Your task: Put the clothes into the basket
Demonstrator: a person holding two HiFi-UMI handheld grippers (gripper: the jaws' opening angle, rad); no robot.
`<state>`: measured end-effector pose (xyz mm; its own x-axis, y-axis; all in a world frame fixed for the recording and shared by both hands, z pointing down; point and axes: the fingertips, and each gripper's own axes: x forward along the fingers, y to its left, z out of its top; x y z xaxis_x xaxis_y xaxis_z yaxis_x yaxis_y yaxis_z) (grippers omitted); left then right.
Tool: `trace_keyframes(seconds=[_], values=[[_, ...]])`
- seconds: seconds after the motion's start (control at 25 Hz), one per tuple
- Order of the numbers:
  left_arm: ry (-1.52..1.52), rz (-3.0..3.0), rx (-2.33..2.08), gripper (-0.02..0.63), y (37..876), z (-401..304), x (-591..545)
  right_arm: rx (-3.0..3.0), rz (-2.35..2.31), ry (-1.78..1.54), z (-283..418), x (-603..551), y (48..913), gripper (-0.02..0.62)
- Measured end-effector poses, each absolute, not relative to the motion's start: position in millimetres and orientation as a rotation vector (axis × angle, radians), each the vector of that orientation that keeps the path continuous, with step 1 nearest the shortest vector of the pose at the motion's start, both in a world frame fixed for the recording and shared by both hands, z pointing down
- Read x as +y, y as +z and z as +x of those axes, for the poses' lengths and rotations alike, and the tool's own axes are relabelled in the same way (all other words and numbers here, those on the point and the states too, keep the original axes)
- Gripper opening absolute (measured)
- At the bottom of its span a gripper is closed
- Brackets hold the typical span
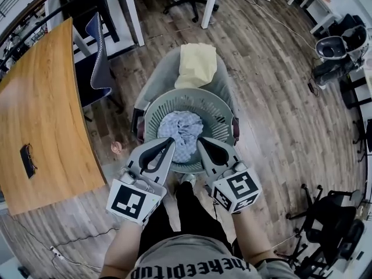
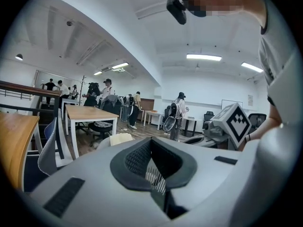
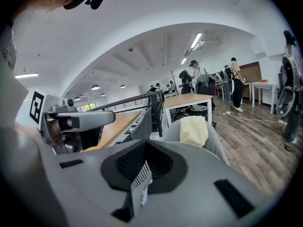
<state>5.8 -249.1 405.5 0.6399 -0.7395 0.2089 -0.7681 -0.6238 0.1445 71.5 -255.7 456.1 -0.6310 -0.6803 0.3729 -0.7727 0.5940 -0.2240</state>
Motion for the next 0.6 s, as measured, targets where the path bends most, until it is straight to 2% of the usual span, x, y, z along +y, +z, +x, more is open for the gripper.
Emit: trace_keyframes(seconds=[0.6], values=[[0.157, 2.797, -1.093, 0.014, 375, 14, -222, -2.628, 1.314, 0.379, 63, -220, 395, 0.009]])
